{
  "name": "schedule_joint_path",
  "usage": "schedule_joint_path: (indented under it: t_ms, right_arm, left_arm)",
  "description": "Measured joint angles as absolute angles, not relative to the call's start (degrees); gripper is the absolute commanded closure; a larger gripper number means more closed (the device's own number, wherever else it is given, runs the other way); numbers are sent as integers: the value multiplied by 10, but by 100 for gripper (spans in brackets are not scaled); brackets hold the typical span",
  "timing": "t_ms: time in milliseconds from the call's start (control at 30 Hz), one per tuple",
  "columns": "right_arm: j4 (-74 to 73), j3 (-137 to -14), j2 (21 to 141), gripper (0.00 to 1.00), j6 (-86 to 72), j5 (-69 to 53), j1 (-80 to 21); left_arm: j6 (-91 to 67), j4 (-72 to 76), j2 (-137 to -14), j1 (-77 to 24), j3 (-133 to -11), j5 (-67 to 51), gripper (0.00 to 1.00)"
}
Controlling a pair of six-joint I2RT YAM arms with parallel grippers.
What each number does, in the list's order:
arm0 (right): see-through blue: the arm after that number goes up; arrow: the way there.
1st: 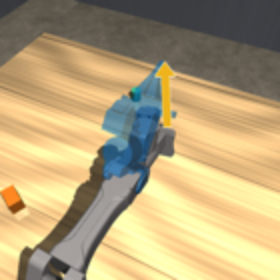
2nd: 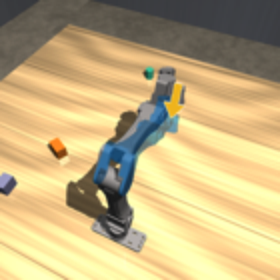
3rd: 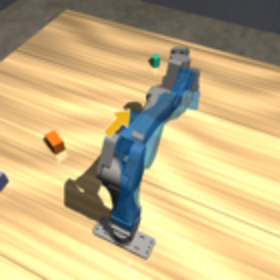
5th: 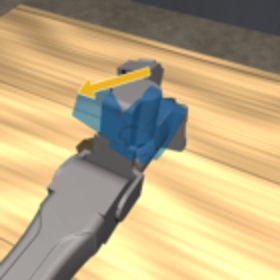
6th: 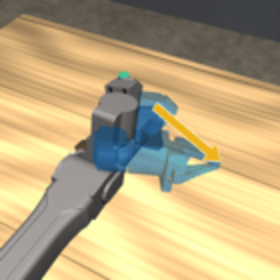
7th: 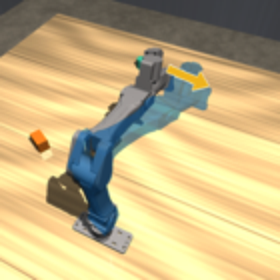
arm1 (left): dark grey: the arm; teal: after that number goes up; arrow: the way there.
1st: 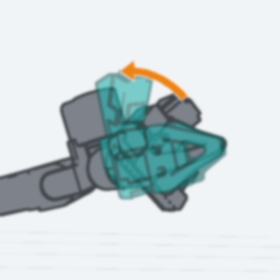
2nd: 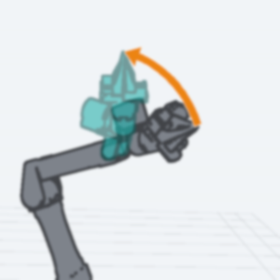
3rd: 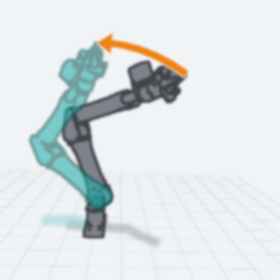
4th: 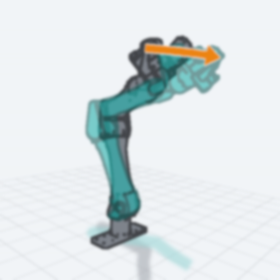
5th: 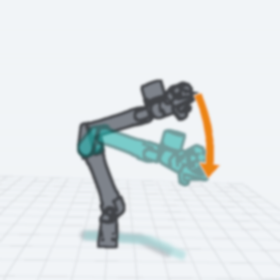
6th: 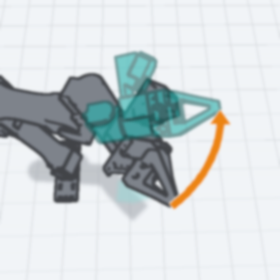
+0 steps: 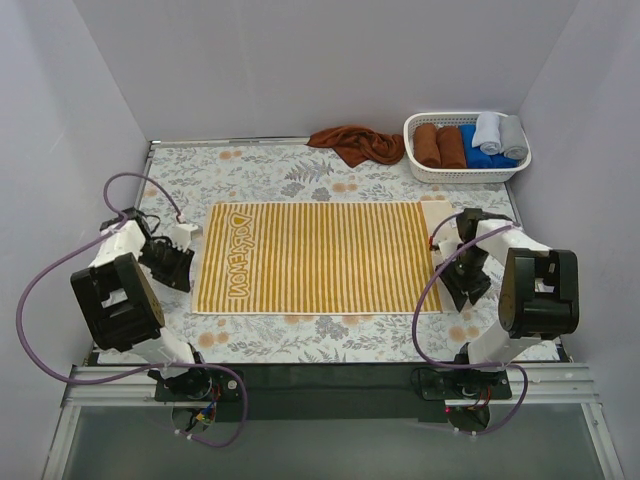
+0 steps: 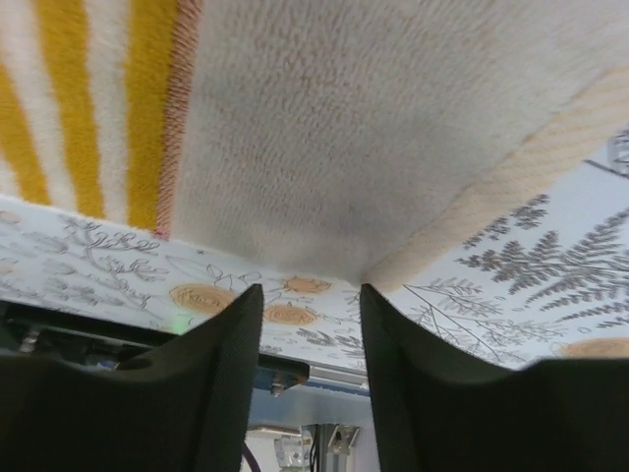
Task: Roll the towels
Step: Fold the towel
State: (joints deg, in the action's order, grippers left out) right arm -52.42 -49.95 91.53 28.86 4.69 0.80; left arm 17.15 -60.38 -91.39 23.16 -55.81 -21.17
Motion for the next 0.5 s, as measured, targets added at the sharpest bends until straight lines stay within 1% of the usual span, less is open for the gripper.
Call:
schedule_joint_path:
  t_ms: [33,67,100,133,167,267,367,433,500]
  right_arm:
    - [-535,-513,917,49,289,40,9]
    - [-545,-534,917,48,288,27,10]
    - [-553,-562,917,45,288,14,11]
    - [-565,-598,917,41,287,-2,11]
    - [-570,-637,917,40,285,-17,11]
    - [-572,-758,917,40,283,-64,12]
    - [-564,-850,917,39,282,-107,15]
    - [-549,-886,918,38,279,-125,18]
    - [-533,-907,924,38,277,-135,19]
  left_arm:
    - [172,-613,-915,232,-580,-226,72]
    - [172,-624,-917,232,-606,-243,63]
    - [174,-632,-920,232,-637,-259,57]
    - [173,-638,-923,232,-664,-274,52]
    - [171,-643,-927,232,-696,-294,46]
    - [160,-656,-951,232,-794,-345,41]
    - [139,-643,-979,232,-885,-396,38]
    - [121,-620,-987,232,-915,-428,30]
    - [100,-579,-988,232,-926,-463,28]
